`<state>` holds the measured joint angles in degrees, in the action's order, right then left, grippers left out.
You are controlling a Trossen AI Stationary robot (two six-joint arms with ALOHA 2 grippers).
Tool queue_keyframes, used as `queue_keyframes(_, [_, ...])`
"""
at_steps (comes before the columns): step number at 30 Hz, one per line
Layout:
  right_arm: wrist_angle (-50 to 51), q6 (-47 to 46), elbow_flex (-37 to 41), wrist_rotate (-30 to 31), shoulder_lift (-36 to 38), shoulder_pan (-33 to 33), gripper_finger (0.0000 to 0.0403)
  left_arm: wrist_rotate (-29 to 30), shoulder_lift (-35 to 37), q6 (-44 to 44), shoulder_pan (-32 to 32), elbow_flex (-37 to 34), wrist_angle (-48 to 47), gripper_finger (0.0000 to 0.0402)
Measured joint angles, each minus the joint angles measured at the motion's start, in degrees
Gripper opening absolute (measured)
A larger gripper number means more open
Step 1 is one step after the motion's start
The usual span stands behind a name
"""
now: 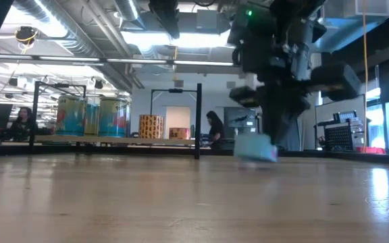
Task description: Pick and place cans onto a shelf
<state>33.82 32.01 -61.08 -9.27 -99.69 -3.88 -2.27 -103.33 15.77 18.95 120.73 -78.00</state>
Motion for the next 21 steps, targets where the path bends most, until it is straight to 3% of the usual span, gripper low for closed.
queue_keyframes(6, [-1.17,-0.46,-0.29,1.45,-3.05,-3.3,0.0003,-1.69,-0.02,1.22,-0.01,0.0,0.0,0.0037])
queue_keyframes(12, [-1.31,-4.18,-1.43,6.42,-2.83,-5.82,0.0048,-1.83,-0.02,1.33,-0.01,0.0,0.0,0.0037])
queue_keyframes(21, [7.32,-4.99,-12.23,8.1,-2.44,-6.91,0.0066,-1.85,-0.02,7.65,-0.01,0.0,-0.92,0.0037])
